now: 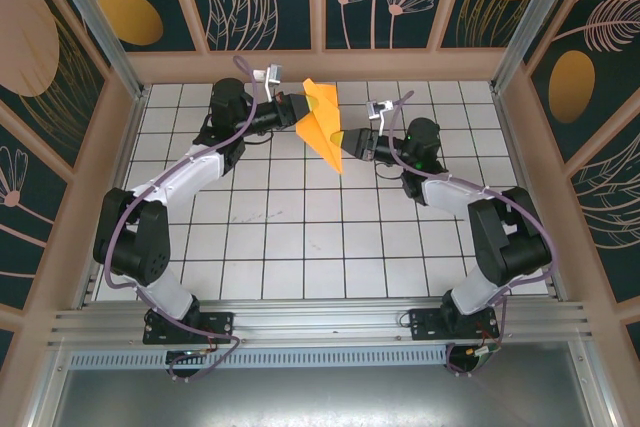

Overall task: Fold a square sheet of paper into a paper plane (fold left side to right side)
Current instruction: Turn over the paper at the center of the table.

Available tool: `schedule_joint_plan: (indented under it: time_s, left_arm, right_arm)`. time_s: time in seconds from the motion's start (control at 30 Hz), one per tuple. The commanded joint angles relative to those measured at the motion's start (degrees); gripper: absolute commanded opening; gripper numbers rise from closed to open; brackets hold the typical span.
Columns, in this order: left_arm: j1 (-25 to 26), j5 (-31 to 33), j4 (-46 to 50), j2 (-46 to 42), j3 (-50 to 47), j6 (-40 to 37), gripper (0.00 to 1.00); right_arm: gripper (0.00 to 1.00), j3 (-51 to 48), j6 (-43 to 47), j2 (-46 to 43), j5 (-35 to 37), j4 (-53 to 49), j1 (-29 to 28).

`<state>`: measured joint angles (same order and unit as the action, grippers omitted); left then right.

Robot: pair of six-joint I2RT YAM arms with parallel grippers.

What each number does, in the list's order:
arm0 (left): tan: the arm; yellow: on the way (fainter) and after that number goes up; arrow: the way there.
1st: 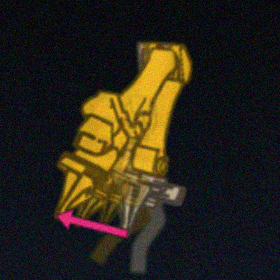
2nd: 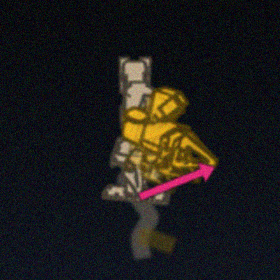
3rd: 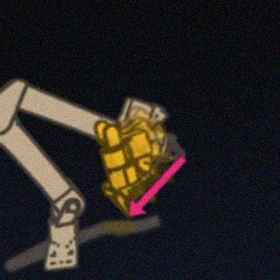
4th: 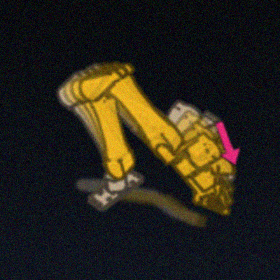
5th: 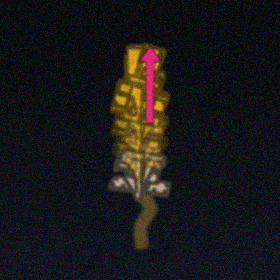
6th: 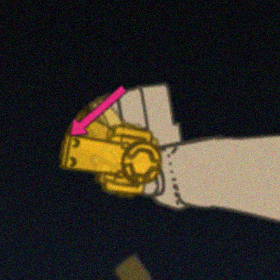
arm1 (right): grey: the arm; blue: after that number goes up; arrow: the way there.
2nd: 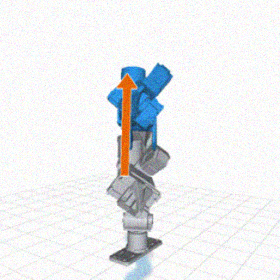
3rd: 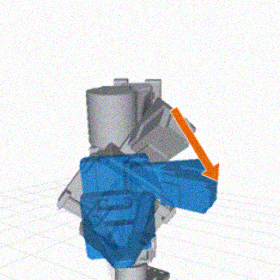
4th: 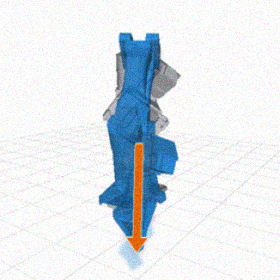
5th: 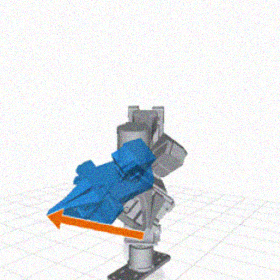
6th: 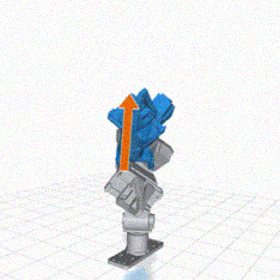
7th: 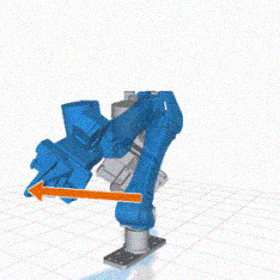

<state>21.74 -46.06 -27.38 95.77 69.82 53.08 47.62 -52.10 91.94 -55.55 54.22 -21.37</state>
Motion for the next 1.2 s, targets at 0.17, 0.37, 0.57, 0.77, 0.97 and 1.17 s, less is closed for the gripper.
schedule_joint_plan:
  time_s: [0.17, 0.37, 0.57, 0.77, 0.97, 1.17]
  left_arm:
    - [0.2, 14.6, 21.5, -7.3, 3.1, -17.0, 0.58]
    - [0.2, 33.7, 29.9, -17.5, -1.3, -25.0, 0.67]
    - [0.2, 44.7, 24.8, -28.1, -10.9, -24.7, 0.69]
    - [0.2, 49.0, 23.6, -32.9, -13.4, -25.1, 0.71]
    - [0.2, 48.8, 23.9, -32.8, -13.6, -24.9, 0.71]
    - [0.2, 47.9, 23.8, -32.0, -13.5, -24.6, 0.71]
  right_arm:
    - [0.09, 4.2, 21.1, -8.6, 8.6, -30.6, 0.4]
    - [0.08, 12.4, 38.7, -11.6, 40.5, -63.0, -5.9]
    - [0.08, 24.5, 42.0, -0.7, 80.3, -85.9, -19.4]
    - [0.08, 33.2, 40.4, 12.9, 100.4, -98.2, -27.7]
    - [0.09, 35.7, 40.8, 22.0, 104.8, -102.4, -31.0]
    - [0.11, 36.2, 42.0, 27.9, 102.6, -103.7, -32.2]
